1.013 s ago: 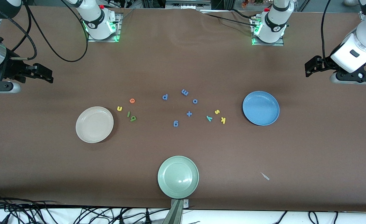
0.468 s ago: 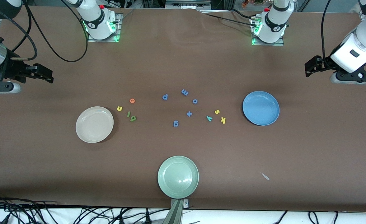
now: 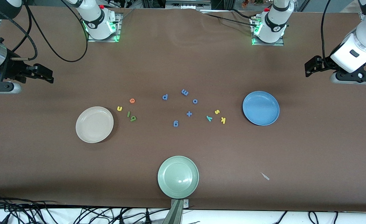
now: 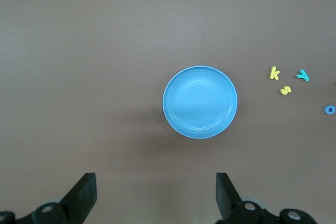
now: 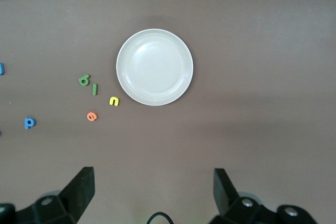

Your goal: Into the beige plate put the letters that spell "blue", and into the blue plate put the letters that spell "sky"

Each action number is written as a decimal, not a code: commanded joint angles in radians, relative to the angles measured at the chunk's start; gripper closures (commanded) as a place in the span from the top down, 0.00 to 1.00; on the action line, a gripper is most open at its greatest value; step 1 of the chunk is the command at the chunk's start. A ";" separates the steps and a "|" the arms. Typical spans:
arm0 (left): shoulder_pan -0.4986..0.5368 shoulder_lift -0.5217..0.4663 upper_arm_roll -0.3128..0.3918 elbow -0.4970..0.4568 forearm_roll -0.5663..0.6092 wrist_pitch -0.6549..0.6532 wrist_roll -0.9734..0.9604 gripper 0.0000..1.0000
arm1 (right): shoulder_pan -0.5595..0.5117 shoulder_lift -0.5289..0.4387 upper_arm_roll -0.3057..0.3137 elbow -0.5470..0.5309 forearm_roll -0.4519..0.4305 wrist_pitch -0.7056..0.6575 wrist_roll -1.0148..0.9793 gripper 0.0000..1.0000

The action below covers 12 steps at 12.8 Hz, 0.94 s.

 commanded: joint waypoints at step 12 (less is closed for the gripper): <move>0.000 0.008 0.000 0.025 -0.020 -0.014 0.024 1.00 | -0.005 -0.007 0.007 -0.018 0.001 0.012 -0.017 1.00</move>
